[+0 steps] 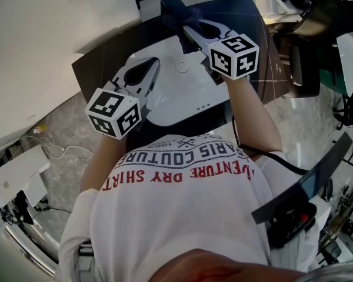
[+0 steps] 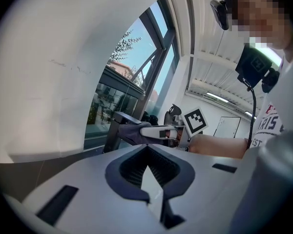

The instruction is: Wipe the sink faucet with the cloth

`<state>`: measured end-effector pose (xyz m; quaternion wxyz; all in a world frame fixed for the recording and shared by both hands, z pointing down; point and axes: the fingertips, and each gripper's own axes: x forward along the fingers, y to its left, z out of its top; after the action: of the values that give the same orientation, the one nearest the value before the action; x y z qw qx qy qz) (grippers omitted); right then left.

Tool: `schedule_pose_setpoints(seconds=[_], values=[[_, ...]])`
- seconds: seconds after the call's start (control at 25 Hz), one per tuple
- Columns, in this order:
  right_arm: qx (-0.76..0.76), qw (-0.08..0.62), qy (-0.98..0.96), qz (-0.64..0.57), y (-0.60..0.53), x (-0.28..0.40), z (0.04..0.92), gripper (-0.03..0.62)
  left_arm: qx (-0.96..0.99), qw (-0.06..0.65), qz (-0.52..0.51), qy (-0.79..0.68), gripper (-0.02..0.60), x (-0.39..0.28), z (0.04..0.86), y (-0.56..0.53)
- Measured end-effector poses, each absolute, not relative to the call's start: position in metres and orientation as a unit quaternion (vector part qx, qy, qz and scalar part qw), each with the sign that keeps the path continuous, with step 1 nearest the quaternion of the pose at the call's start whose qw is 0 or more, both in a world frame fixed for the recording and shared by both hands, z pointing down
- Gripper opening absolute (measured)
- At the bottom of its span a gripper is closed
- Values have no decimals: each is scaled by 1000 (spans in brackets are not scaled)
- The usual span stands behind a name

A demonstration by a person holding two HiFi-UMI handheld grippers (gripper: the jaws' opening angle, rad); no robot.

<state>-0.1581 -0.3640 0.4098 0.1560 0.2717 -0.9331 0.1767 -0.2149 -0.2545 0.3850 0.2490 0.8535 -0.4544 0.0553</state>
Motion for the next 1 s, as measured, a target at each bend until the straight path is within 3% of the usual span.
schedule_pose_setpoints(seconds=[1.0], values=[[233, 151, -950, 141, -200, -90, 373, 75, 857, 208, 61, -468, 2, -154, 356, -175]])
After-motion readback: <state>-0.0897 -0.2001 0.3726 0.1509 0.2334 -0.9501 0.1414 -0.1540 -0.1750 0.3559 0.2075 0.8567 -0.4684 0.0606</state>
